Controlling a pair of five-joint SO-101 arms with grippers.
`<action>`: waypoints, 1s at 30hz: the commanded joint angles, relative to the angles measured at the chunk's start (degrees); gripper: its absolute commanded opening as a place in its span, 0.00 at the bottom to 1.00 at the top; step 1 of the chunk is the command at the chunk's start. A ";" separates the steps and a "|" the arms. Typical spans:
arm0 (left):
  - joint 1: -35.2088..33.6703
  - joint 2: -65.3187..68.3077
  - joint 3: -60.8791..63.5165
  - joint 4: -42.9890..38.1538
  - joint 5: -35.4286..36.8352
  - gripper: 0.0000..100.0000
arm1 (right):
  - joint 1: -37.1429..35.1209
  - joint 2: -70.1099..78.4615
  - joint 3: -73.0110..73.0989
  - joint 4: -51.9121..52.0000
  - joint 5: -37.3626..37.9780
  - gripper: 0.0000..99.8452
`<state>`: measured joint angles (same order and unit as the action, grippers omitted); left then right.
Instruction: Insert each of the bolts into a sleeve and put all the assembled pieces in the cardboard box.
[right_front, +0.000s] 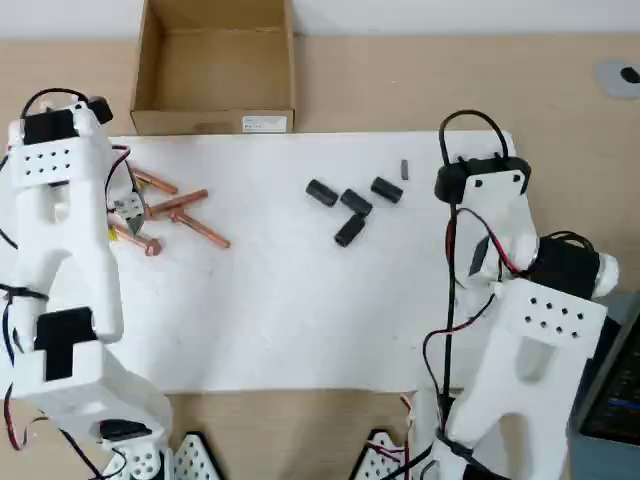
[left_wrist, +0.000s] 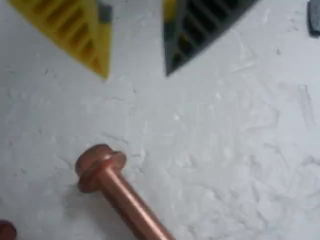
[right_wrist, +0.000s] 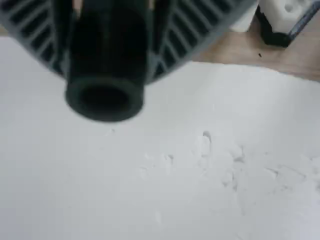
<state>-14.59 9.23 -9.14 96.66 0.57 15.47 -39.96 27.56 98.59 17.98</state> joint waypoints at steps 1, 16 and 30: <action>2.46 0.66 -3.60 0.09 0.62 0.08 | 0.57 -1.54 0.04 -1.05 0.35 0.01; 1.32 11.82 -18.81 -1.67 -0.88 0.08 | 0.40 -1.45 0.04 -1.05 0.35 0.01; -5.01 27.12 -34.90 -1.49 -41.05 0.12 | 0.40 -1.45 0.84 -1.23 0.44 0.01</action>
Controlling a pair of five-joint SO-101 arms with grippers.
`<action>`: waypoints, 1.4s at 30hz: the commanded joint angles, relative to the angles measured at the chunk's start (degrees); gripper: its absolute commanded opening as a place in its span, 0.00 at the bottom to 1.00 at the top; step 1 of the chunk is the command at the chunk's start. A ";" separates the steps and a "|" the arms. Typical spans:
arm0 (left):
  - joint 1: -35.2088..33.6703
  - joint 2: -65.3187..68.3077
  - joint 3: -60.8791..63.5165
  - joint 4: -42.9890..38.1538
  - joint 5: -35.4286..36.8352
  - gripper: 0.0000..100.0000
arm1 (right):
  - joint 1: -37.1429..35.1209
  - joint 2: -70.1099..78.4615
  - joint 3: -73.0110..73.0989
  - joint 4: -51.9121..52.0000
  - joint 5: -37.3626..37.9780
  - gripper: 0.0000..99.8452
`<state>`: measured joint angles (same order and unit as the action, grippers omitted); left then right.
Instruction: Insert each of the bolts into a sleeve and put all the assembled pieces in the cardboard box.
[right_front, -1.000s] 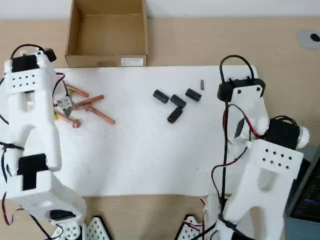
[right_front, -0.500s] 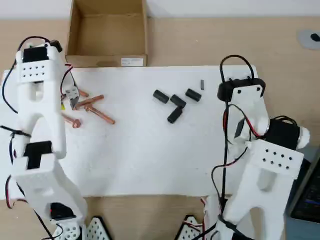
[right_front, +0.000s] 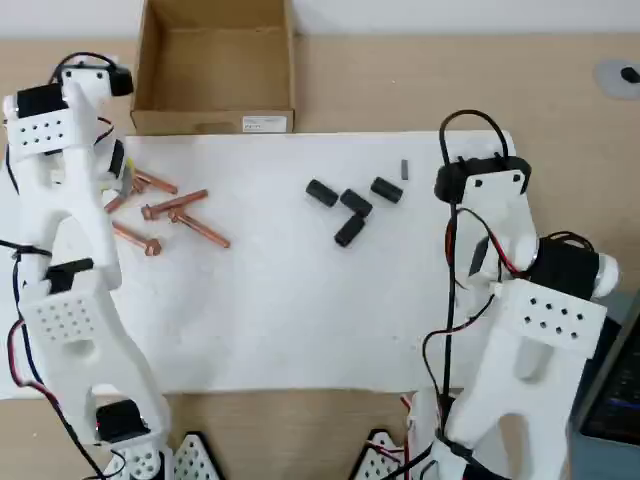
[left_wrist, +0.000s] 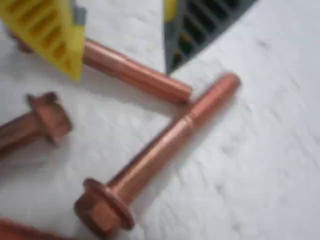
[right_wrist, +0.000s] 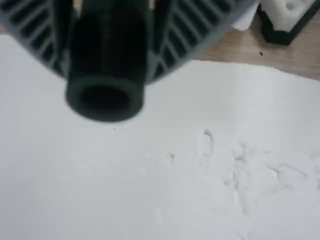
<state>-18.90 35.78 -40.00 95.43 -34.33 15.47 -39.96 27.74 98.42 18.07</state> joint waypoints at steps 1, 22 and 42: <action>-0.79 1.36 -4.48 -0.26 -8.09 0.12 | 0.40 -1.45 1.54 -1.49 0.35 0.01; 1.41 22.02 -26.90 -0.18 -18.90 0.13 | 0.31 -1.45 6.11 -4.57 0.35 0.01; 4.40 30.73 -27.69 2.46 -18.81 0.02 | 0.31 -1.80 5.85 -4.22 0.35 0.01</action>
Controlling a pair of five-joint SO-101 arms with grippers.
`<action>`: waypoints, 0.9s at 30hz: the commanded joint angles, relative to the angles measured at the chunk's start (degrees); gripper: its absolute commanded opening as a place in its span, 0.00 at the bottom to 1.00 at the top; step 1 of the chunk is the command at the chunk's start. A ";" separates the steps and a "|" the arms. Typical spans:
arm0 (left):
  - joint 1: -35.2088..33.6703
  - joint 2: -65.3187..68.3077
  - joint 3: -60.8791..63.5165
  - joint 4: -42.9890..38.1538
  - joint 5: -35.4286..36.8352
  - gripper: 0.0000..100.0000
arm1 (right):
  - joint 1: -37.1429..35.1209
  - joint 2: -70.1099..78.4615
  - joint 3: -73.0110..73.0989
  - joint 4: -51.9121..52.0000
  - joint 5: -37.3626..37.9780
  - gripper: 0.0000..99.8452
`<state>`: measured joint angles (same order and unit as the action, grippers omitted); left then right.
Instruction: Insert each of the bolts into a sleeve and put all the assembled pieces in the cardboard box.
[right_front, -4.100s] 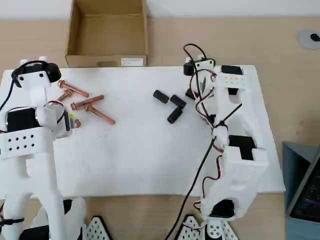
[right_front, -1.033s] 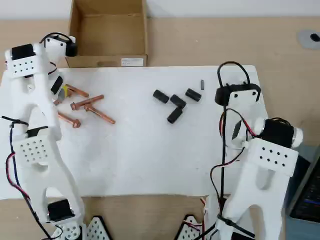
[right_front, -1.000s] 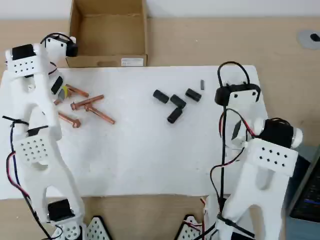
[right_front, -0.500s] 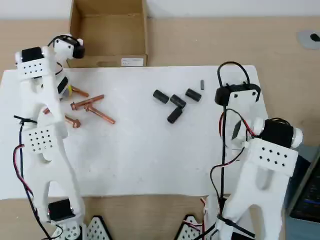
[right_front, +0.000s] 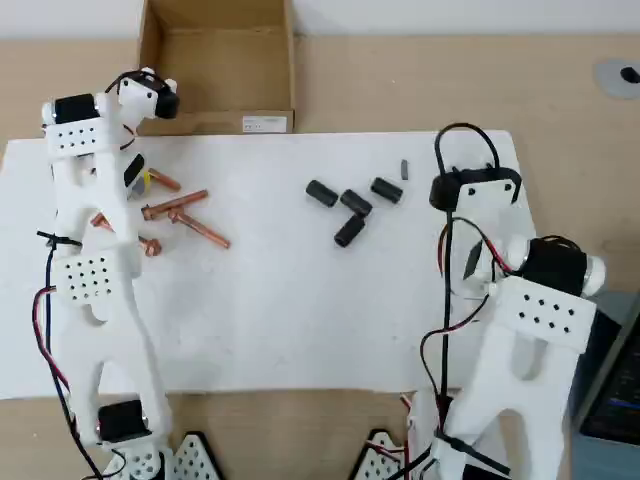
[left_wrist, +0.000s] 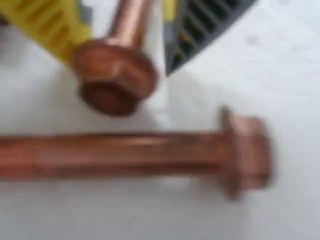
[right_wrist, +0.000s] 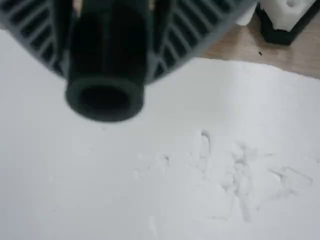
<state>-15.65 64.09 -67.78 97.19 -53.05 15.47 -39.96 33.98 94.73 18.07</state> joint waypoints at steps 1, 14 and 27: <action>1.14 2.42 0.09 1.14 -0.09 0.00 | 0.31 -1.80 -0.40 -0.53 0.35 0.01; -0.44 -1.45 -1.23 3.25 5.10 0.00 | 0.31 -1.89 -4.97 1.85 0.26 0.01; 3.69 -22.29 9.23 3.34 27.43 0.00 | 0.31 -1.89 -12.00 7.30 0.09 0.01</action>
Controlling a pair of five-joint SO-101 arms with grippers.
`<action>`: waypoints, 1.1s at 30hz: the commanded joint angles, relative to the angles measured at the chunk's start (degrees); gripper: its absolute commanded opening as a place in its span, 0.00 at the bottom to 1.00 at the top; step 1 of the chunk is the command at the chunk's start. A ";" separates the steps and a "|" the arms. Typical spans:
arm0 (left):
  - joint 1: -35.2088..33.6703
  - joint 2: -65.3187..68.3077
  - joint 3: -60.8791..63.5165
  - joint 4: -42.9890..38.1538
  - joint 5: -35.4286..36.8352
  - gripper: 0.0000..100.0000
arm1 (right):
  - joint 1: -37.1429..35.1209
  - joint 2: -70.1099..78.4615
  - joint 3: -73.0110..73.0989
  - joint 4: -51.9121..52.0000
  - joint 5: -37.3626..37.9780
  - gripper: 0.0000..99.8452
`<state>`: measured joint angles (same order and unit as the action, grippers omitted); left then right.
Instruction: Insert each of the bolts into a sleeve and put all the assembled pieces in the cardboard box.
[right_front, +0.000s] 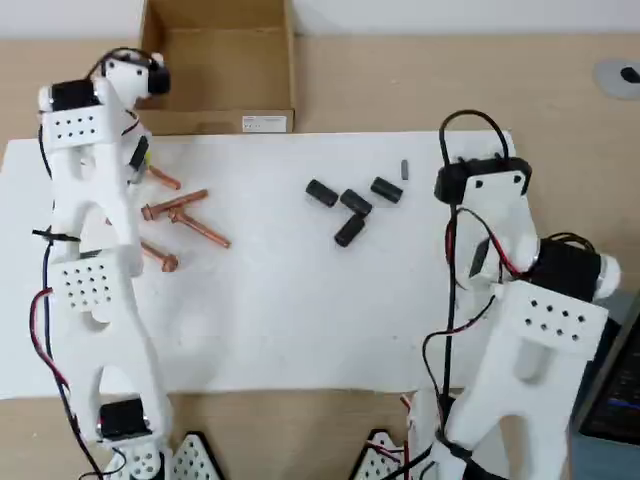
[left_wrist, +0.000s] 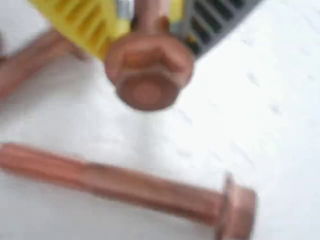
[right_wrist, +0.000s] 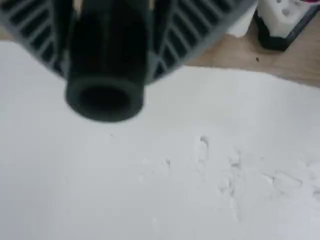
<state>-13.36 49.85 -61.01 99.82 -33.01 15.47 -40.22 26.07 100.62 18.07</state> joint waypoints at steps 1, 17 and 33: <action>1.58 -10.24 4.31 0.70 9.32 0.00 | 0.48 -1.98 -4.26 1.41 0.00 0.01; 10.02 -58.77 50.11 -0.09 15.82 0.00 | 0.75 -19.56 -1.27 0.35 -0.09 0.01; 15.82 -102.11 95.65 -24.62 34.37 0.00 | -1.36 -19.74 12.00 -15.74 -11.87 0.01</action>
<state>1.93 -44.57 29.80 78.81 -1.54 15.56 -59.21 36.88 87.78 7.69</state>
